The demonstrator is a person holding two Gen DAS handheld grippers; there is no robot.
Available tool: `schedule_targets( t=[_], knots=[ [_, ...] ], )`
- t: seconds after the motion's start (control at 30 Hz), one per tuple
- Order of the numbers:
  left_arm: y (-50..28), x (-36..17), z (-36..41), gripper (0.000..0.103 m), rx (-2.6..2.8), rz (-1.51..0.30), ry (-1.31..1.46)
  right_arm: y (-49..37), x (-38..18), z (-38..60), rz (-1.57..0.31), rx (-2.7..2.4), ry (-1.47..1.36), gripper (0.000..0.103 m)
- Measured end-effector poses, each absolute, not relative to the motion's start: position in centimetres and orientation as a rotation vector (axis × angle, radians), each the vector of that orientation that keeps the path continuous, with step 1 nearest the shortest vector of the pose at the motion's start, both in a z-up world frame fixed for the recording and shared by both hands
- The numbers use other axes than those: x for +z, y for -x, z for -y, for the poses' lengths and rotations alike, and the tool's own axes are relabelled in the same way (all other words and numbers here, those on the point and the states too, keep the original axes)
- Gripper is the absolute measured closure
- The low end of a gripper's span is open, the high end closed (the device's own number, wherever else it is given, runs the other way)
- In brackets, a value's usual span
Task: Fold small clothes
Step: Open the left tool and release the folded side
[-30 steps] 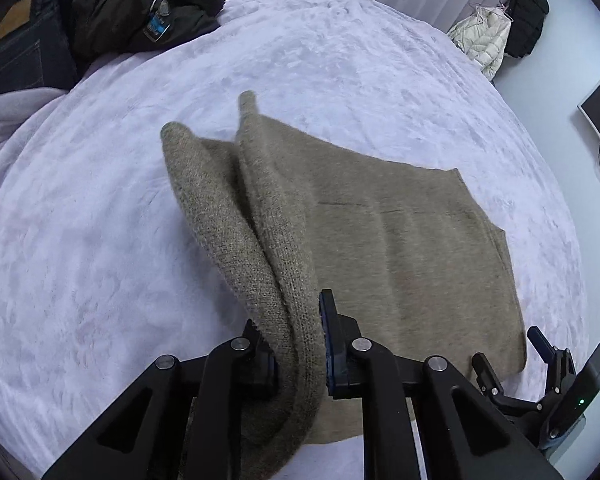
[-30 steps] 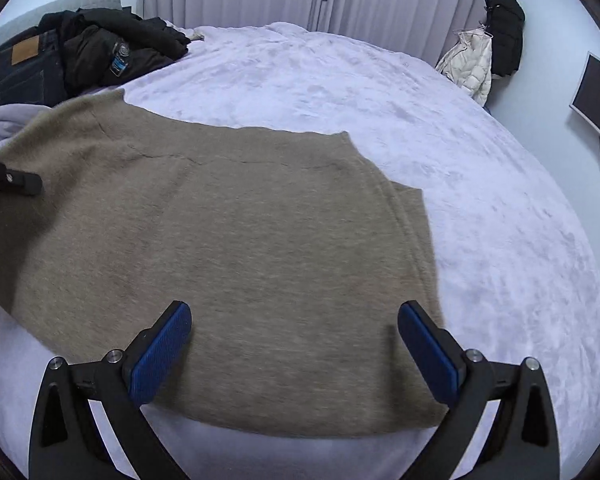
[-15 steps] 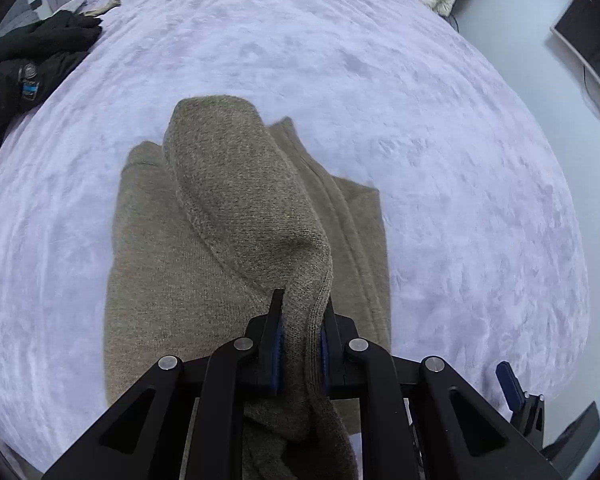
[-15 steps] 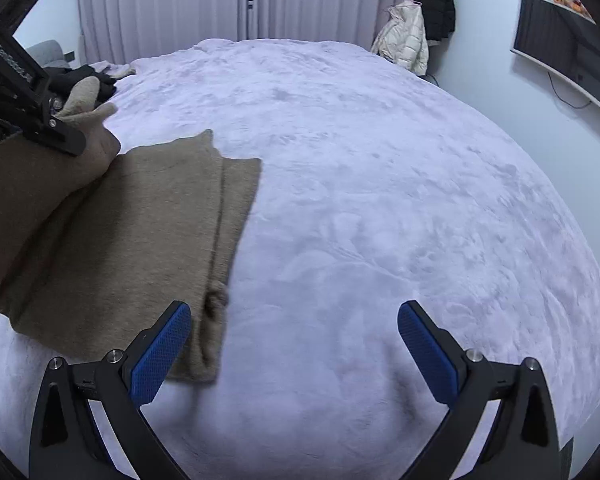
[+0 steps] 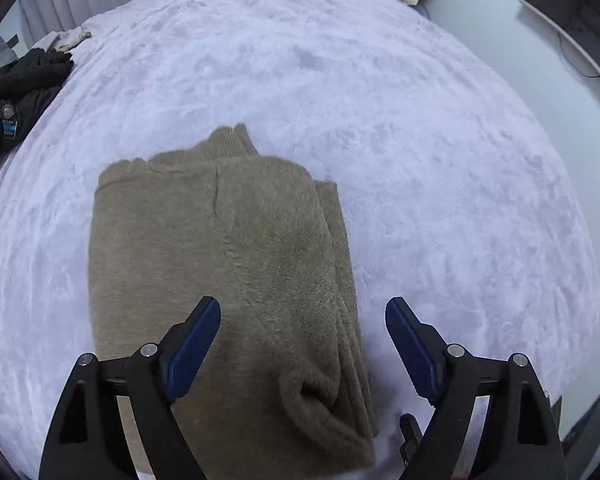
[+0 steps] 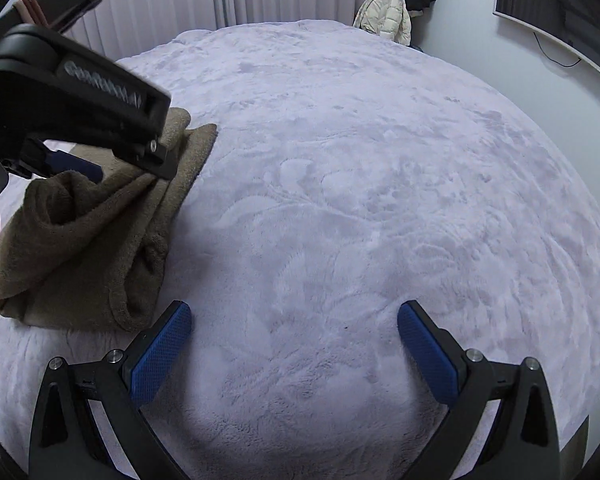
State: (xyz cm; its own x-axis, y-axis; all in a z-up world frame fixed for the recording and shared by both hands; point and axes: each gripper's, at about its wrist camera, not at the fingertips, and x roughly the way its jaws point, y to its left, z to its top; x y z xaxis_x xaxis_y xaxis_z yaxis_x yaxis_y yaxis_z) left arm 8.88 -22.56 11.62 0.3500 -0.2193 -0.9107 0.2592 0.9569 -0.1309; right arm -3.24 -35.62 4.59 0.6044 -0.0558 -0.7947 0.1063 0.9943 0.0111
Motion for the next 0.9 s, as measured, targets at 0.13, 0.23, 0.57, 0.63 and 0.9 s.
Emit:
schedule_targets(
  t=[0.13, 0.23, 0.57, 0.63, 0.9],
  knots=[
    [-6.2, 16.1, 17.2, 0.017, -0.319, -1.0, -0.049, 4.1, 6.4, 34.9, -0.886, -0.005, -0.085, 0.0],
    [-4.1, 15.8, 12.6, 0.0, -0.166, -0.908, -0.131, 4.7, 8.1, 34.4, -0.851, 0.137, -0.19, 0.0],
    [2.3, 6.4, 7.2, 0.0, -0.22, -1.024, -0.128, 2.2, 8.6, 30.1, -0.889, 0.404, -0.397, 0.002],
    [2.3, 5.4, 7.8, 0.0, -0.23, -1.027, -0.126, 1.3, 8.5, 29.6, -0.897, 0.423, -0.429, 0.002],
    [-1.4, 3.1, 4.3, 0.0, -0.152, -1.063, 0.088, -2.5, 6.7, 27.6, -0.977, 0.406, -0.453, 0.022]
  ],
)
